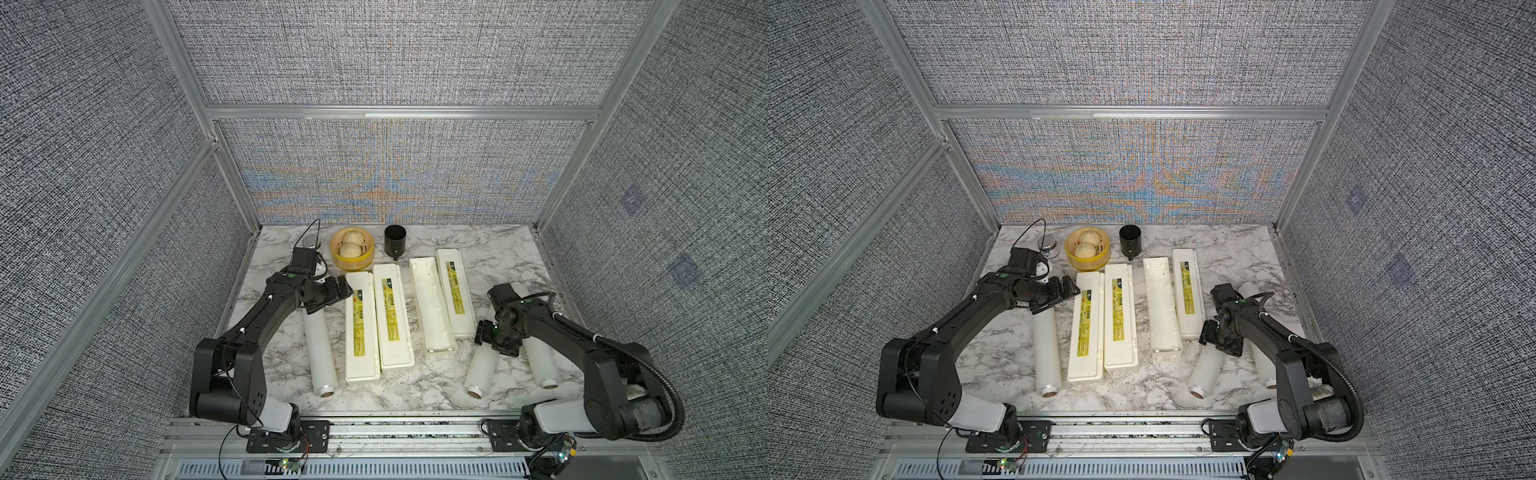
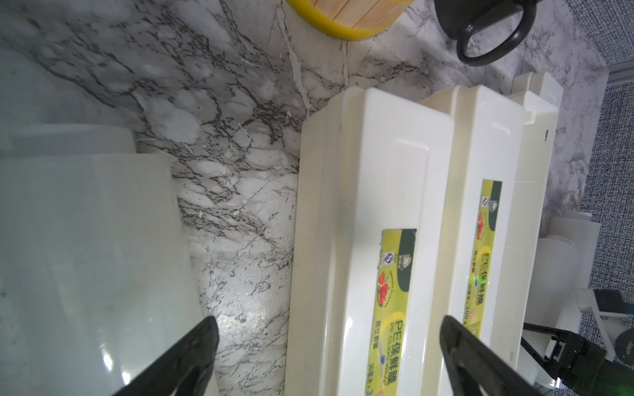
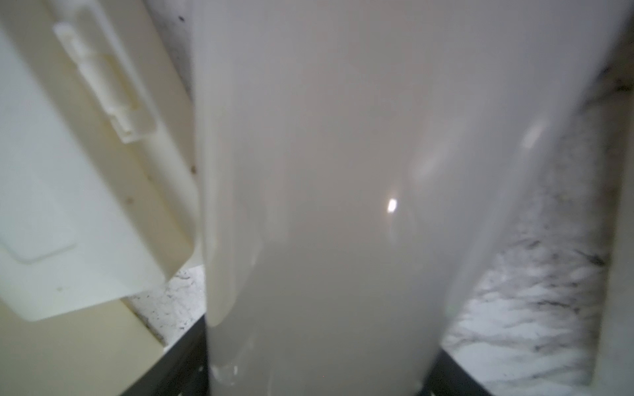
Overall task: Put plastic wrap rolls into dispensers
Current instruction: Pick up the plastic wrap from the center of the board.
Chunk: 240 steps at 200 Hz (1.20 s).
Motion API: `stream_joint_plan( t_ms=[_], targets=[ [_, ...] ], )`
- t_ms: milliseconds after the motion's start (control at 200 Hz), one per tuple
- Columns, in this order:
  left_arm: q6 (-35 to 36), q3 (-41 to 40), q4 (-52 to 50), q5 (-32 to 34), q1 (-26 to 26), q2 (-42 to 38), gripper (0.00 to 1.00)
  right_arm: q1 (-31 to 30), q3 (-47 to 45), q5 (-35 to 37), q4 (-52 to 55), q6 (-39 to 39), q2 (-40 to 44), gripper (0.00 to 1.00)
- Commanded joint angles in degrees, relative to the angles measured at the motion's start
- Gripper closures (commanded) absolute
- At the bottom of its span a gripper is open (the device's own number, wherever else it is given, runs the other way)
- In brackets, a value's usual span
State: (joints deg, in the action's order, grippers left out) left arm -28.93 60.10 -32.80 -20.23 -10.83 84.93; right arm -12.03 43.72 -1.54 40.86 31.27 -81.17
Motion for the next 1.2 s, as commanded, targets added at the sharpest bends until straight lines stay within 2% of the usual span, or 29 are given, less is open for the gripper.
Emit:
stream_joint_plan(
  t_ms=[0,135,330,620,771,906,1046,1196],
  targets=[
    [-0.1,0.4,1.0,-1.1,0.1,0.6,0.0,1.0,-0.3,4.2,0.0,-0.5,-1.5,0.28],
    [0.0,0.8,0.7,-1.2,0.0,1.0,0.0,1.7,0.9,5.0,-0.5,-1.9,-4.0,0.31],
    [0.0,1.0,0.8,-1.1,0.0,1.2,0.0,1.6,1.8,3.7,-0.9,-3.2,-3.3,0.44],
    [-0.1,1.2,1.3,-1.7,0.1,2.2,0.0,1.4,4.7,0.6,2.5,-5.6,5.0,0.5],
    [-0.1,1.1,1.8,-1.9,0.0,2.5,0.0,1.6,9.1,1.3,7.0,-11.4,8.6,0.51],
    [-0.3,1.0,2.3,-2.2,0.0,2.8,0.0,1.6,14.2,0.3,9.8,-17.9,8.0,0.51],
    [-0.4,1.0,2.4,-2.4,0.0,2.4,0.0,2.5,20.1,3.3,13.0,-21.2,6.9,0.51],
    [-0.4,0.6,2.4,-2.2,0.1,2.1,0.0,4.7,25.1,-0.6,14.5,-26.6,5.2,0.52]
  ],
)
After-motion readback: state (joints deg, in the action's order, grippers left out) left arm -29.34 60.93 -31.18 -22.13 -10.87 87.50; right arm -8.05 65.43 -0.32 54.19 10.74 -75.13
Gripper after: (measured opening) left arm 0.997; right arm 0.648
